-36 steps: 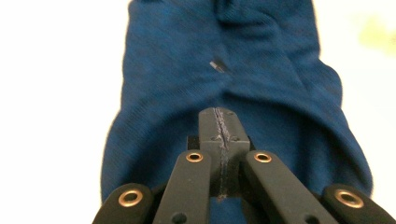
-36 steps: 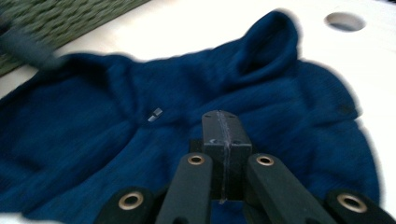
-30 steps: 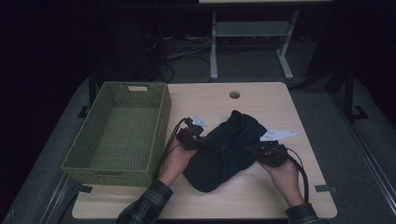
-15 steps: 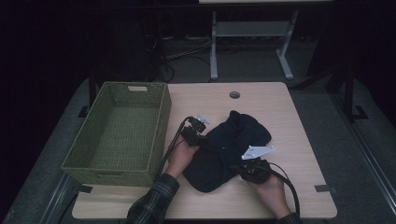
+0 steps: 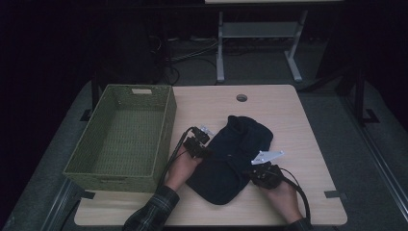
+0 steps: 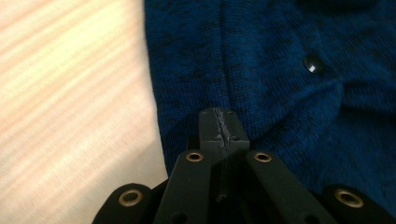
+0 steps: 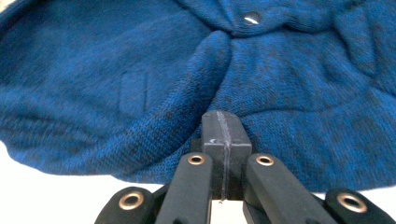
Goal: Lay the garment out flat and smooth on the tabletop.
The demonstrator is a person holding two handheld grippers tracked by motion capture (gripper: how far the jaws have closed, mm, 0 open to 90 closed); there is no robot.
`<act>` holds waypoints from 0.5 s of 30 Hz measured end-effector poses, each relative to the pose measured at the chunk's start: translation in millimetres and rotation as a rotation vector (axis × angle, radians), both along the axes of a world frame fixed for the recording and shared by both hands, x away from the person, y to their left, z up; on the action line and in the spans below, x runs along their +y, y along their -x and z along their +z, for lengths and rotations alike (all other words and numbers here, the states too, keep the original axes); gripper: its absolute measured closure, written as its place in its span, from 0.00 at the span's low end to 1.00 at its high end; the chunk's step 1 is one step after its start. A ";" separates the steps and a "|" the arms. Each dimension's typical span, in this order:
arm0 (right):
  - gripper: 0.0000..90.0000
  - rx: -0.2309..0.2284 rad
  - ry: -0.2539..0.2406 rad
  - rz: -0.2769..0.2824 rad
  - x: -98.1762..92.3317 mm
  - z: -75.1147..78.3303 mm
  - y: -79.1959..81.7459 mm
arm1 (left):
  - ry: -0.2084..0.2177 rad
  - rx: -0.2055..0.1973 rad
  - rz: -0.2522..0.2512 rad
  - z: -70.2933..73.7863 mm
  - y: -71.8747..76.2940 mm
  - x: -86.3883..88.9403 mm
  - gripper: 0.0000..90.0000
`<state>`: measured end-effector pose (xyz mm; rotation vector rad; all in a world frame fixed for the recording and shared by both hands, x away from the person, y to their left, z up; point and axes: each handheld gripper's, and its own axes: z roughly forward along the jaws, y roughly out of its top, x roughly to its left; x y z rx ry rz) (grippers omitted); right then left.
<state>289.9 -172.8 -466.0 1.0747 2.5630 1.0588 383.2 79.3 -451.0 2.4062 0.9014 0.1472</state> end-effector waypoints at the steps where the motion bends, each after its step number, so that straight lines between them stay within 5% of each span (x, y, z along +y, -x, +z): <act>1: 1.00 0.000 0.004 -0.004 -1.4 0.2 0.0 | 0.000 0.002 -0.006 0.1 2.6 0.0 1.00; 15: 1.00 -0.011 0.025 -0.063 -26.1 0.8 -3.6 | 0.031 0.044 -0.098 -0.4 41.8 -1.2 1.00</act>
